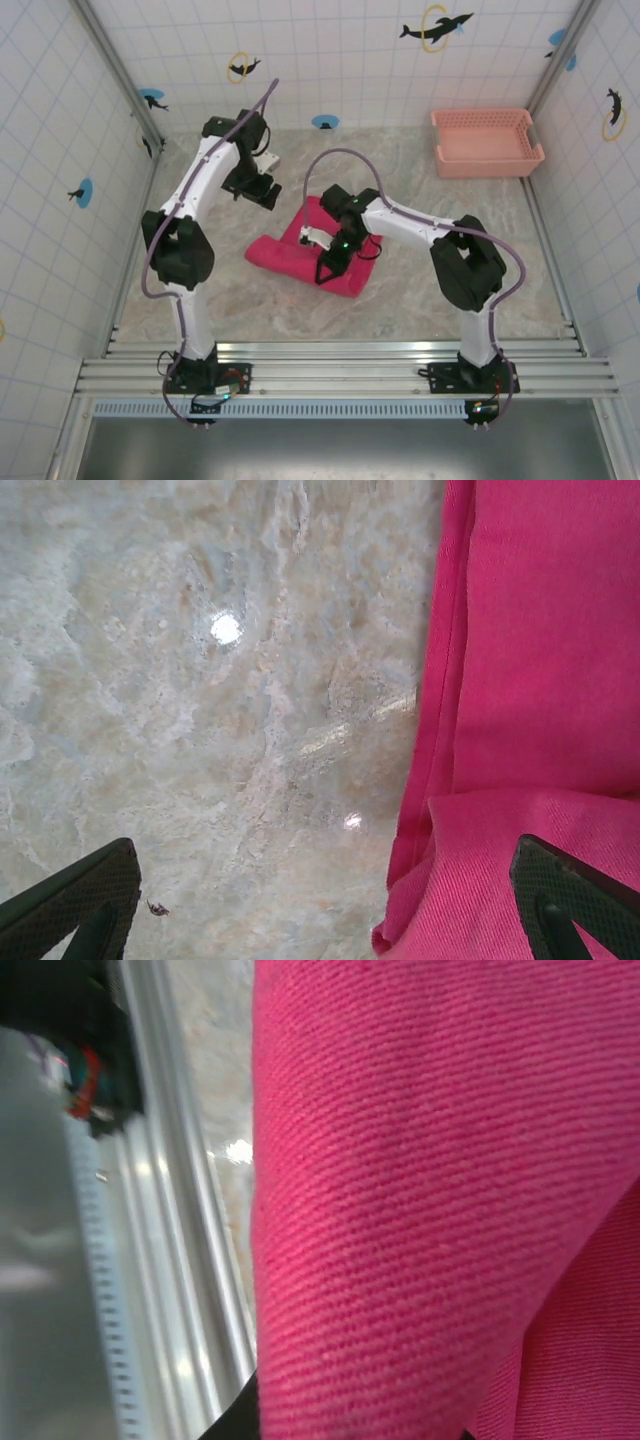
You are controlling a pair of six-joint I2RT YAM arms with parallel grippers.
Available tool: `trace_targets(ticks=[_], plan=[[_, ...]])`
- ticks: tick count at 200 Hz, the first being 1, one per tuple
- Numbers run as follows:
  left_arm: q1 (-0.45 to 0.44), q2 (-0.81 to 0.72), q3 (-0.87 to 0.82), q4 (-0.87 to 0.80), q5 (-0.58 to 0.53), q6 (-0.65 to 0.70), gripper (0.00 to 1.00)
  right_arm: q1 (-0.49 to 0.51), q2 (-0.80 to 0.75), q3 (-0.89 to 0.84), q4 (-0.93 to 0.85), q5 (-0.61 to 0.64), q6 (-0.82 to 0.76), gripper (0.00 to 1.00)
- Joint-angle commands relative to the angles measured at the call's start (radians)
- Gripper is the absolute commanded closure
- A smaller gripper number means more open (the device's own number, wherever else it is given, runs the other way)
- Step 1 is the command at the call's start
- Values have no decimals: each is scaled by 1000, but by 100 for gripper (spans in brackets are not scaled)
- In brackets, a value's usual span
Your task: Roll up the long pants
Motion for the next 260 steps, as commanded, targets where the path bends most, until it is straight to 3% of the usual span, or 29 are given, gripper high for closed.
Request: trace_targets(ticks=[1,13,74,129,152,187,260], plan=[[-6,-9,-41,25,10,-31,3,-64,48,-13,93,-245,142,94],[-11,-10,-65,19,9,-20,3,-96,83,-19,141,-291,198,94],[-68,-11,-167,34,31,-26,3,-179,103,-143,259,-245,294,97],[-134,102,-53,-18,31,-49,3,-177,105,-265,304,-171,296,100],[-152,133,8,-64,-10,-53,3,-205,119,-292,350,-133,367,100],[-152,81,-36,-54,-57,-69,3,-231,169,-251,327,-137,400,100],[-185,-87,-237,17,-23,-136,10,-268,255,-201,289,-150,427,100]])
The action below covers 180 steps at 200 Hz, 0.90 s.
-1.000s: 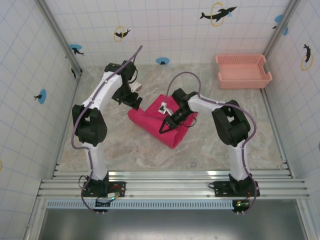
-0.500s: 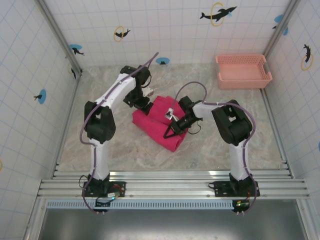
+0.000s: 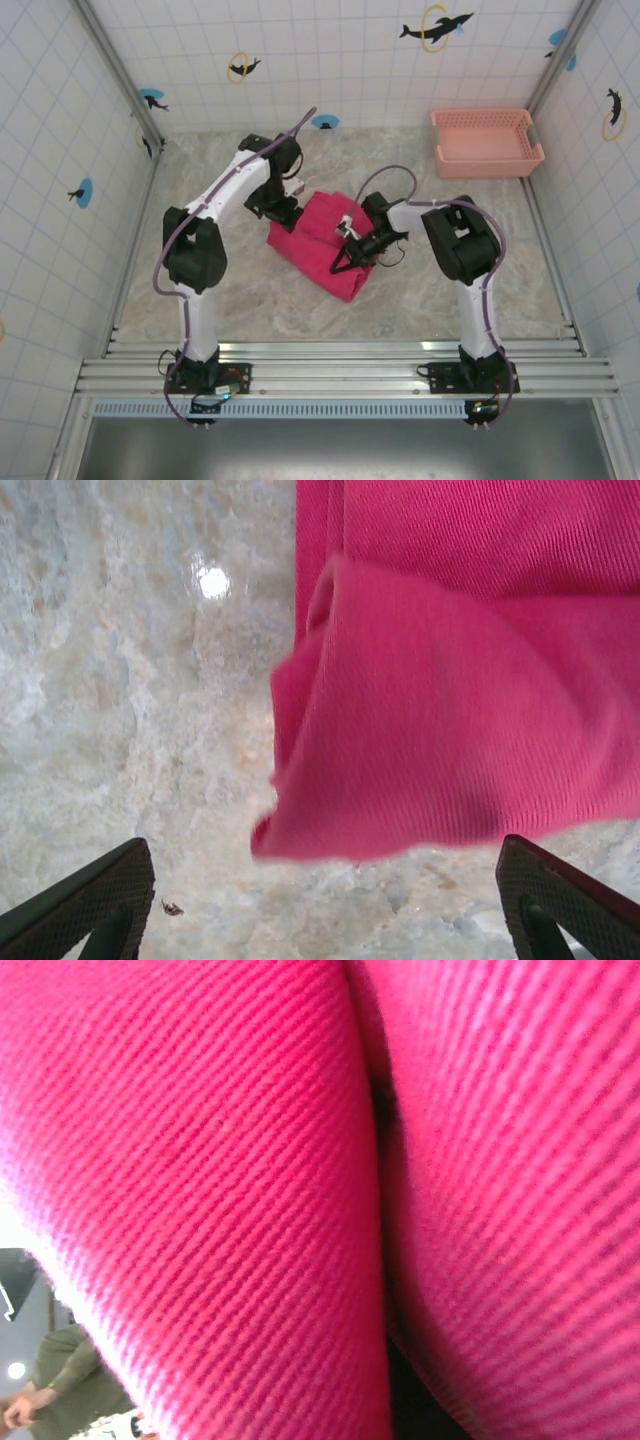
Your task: Roll up the long pants
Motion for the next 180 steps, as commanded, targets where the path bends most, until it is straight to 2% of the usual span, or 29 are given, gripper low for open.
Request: trace_targets(ticks=[1,20,49,82,102,111,124,132,148,152,155,162,180], plan=[[-22,-70,-67,16,2,-34,10,-29,74,2,-10,188,21,100],[-25,-58,-114,56,30,-45,10,-32,79,13,-19,185,21,100],[-38,67,-81,88,50,-57,8,-31,86,16,-26,186,21,100],[-40,274,98,27,-7,-74,6,-29,86,18,-38,185,18,98],[-40,408,233,-51,-50,-67,6,-26,83,27,-66,194,-2,93],[-40,452,279,-79,-60,-61,6,-22,75,32,-90,207,-18,83],[-40,495,322,-106,-66,-54,6,-19,39,40,-138,292,-48,58],[-40,498,316,-100,-59,-53,6,-16,0,40,-144,322,-74,47],[-40,495,291,-94,-45,-54,6,-14,-108,47,-172,467,-115,32],[-40,492,286,-94,-41,-53,6,-13,-144,47,-175,517,-128,21],[-40,490,282,-95,-40,-53,6,-7,-172,47,-177,560,-139,18],[-40,486,274,-96,-44,-54,6,4,-232,54,-185,654,-177,13],[-39,475,265,-98,-48,-48,5,57,-327,97,-251,843,-293,12]])
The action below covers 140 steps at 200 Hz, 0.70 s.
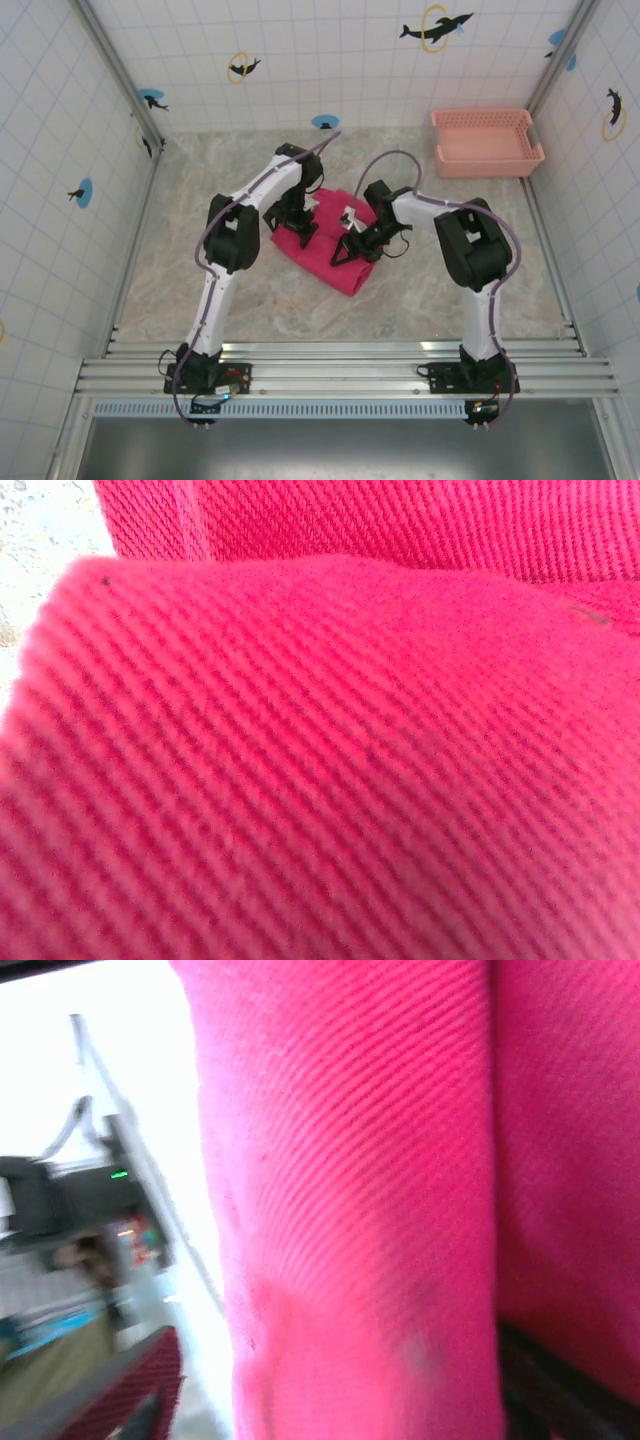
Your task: Roll up the long pants
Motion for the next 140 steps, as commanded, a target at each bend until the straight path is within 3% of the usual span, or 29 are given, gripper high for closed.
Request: trace_targets(ticks=[1,30,46,86,140], plan=[[-1,49,-39,62,-65,-11,5,46,-137,45,-103,444,-163,12],[0,41,-33,61,-68,4,5,222,-212,19,-119,717,-258,7],[0,45,-31,57,-61,10,5,316,-211,-8,-107,787,-280,6],[0,45,-40,49,-49,25,5,440,-252,-107,42,881,-258,6],[1,29,-59,44,-61,48,4,477,-140,-104,80,865,-278,7]])
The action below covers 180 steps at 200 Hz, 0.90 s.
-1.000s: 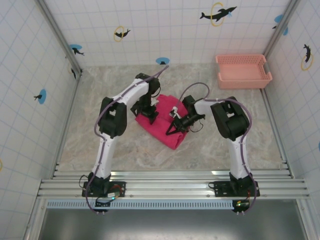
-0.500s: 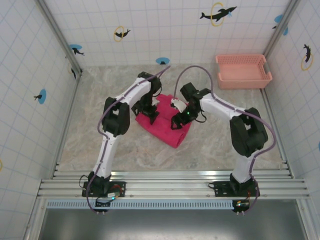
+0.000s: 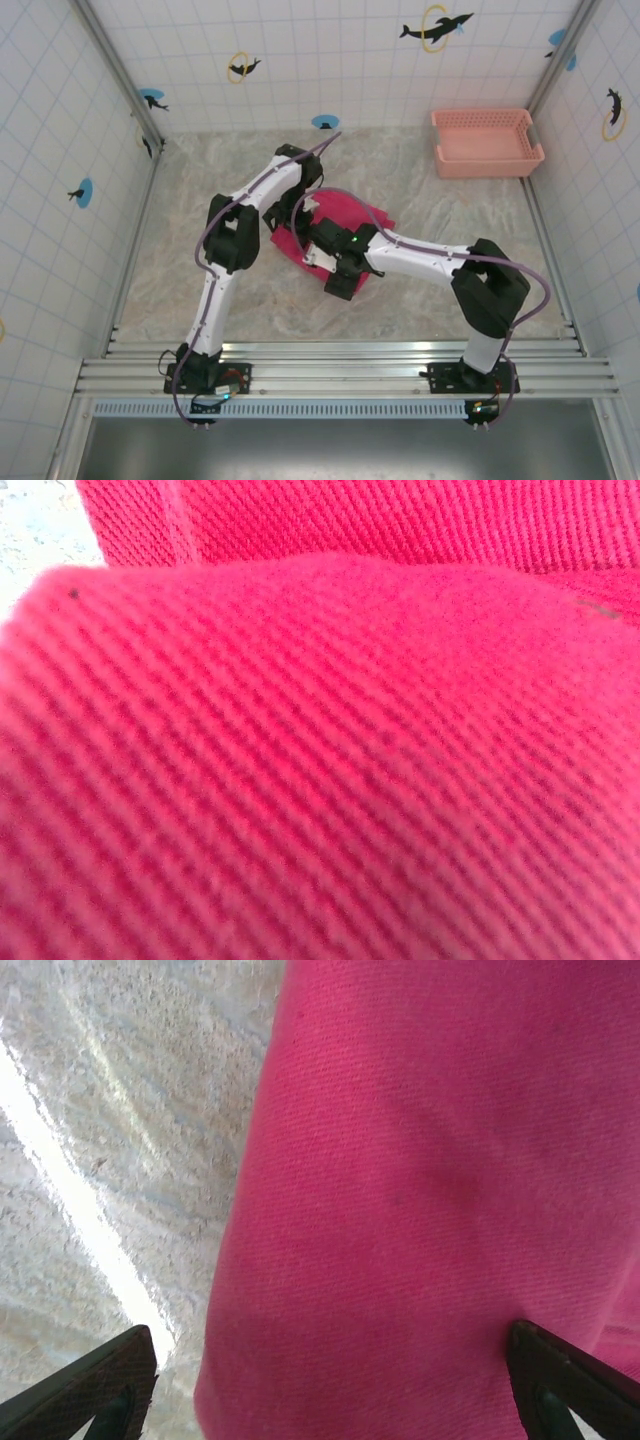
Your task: Roll up the long pants
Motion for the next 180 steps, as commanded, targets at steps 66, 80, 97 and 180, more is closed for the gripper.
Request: trace_targets(ticks=[66,80,97,180], plan=[[0,-5,-95,48,-51,60,4,75,215,12,103,197,-64,13],[0,-18,-111,48,-51,72,4,65,254,12,121,211,-89,21],[2,-36,-126,49,-44,82,4,33,295,48,91,132,-84,45],[121,-303,-115,59,-56,41,3,-129,231,213,-190,-722,-109,76]])
